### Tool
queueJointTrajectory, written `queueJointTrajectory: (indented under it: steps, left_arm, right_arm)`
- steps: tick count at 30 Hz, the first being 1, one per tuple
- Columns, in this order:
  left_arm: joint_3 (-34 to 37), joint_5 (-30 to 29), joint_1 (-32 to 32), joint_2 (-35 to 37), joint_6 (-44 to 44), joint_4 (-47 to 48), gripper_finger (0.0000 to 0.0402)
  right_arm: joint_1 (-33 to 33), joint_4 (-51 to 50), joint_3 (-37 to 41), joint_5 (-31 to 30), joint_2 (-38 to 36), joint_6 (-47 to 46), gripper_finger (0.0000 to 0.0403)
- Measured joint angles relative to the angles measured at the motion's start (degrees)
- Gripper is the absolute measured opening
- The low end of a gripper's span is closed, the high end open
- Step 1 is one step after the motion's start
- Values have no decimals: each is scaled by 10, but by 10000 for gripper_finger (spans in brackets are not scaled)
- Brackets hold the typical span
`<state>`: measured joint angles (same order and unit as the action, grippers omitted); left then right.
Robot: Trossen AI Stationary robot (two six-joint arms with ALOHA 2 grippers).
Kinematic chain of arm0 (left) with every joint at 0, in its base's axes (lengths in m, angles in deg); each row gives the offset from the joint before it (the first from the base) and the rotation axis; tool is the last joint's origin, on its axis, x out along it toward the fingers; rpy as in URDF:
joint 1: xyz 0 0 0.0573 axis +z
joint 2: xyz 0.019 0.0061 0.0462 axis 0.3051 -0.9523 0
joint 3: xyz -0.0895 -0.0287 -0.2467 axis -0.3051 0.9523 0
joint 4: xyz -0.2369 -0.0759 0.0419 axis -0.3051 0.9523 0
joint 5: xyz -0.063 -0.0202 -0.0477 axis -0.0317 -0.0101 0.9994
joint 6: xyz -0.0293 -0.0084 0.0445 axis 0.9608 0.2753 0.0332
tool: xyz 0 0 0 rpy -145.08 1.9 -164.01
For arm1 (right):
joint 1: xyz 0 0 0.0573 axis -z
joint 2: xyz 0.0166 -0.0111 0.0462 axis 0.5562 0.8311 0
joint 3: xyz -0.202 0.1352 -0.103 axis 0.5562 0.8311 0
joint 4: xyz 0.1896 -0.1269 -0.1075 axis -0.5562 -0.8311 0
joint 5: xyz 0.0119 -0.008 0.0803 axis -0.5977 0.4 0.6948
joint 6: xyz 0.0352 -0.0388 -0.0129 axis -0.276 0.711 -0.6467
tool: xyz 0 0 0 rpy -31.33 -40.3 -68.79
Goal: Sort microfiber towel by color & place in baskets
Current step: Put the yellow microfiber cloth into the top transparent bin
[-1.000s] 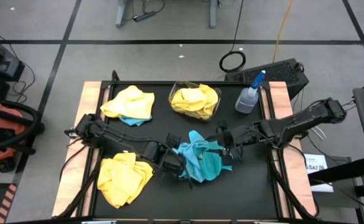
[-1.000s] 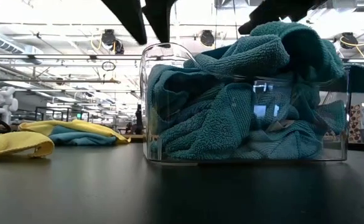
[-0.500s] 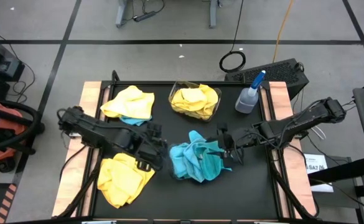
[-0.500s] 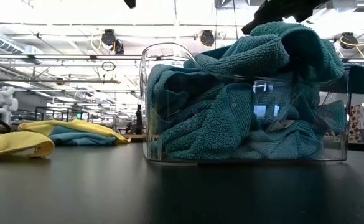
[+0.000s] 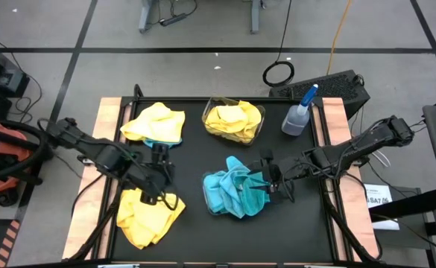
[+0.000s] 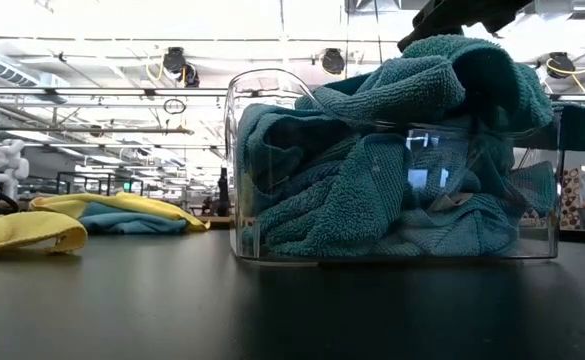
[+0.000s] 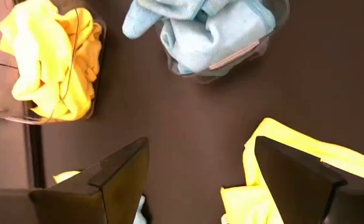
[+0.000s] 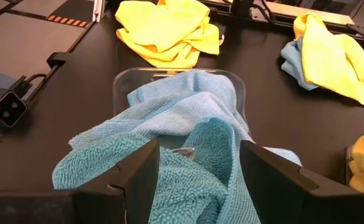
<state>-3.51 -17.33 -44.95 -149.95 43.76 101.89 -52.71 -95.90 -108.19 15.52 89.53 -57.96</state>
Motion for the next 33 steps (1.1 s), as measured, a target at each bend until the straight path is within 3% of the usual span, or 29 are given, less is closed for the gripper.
queueJointTrajectory:
  steps: [9, 19, 24, 33]
  left_arm:
    - [203, 98, 0, 122, 90, -119, 299]
    - [385, 211, -52, 132, 226, -246, 299]
    - [431, 212, -109, 131, 309, -285, 299]
    - [487, 199, -194, 112, 455, -245, 299]
  right_arm:
    - [0, -8, 0, 2, 0, -17, 215]
    - [0, -7, 0, 3, 0, -18, 215]
    - [0, -7, 0, 3, 0, -18, 215]
    - [0, -5, 0, 2, 0, -18, 215]
